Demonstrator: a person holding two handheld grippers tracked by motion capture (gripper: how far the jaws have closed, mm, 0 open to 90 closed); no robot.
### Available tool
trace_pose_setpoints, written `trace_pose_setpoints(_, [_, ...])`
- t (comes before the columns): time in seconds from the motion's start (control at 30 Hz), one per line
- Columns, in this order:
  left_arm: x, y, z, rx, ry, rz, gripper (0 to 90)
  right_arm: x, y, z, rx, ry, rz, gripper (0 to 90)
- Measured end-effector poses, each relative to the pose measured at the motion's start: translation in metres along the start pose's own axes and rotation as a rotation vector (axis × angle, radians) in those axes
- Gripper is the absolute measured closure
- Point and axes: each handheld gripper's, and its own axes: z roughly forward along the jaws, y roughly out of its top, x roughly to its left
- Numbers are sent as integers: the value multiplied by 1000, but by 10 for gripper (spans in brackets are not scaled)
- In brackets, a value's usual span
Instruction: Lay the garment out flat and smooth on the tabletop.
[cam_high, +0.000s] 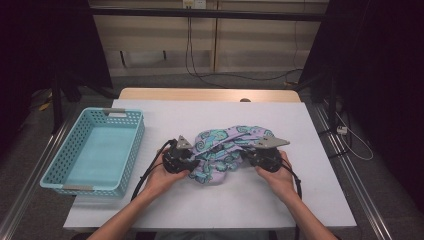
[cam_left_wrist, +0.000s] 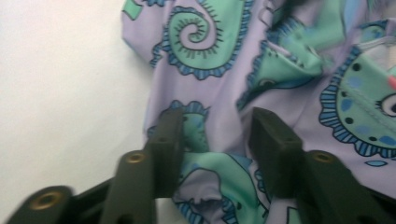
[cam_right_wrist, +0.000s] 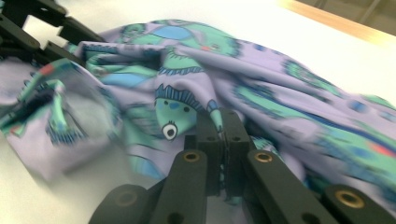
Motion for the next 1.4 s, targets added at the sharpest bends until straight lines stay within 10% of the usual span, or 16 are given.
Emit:
trace_pose_setpoints(0.33, [11, -2, -4, -2, -2, -45, 856, -24, -27, -39, -4, -87, 53, 897])
trace_pose_setpoints(0.9, [-9, -31, -50, 6, -150, -75, 873, -54, -52, -74, -2, -280, 102, 895])
trace_pose_setpoints(1.3, [-6, -22, -52, -89, -121, -103, 588, -4, -54, -68, 25, -48, -2, 813])
trace_pose_setpoints(1.4, [-4, -11, -48, -119, -113, -105, 522, -2, -54, -66, 43, -50, -5, 754])
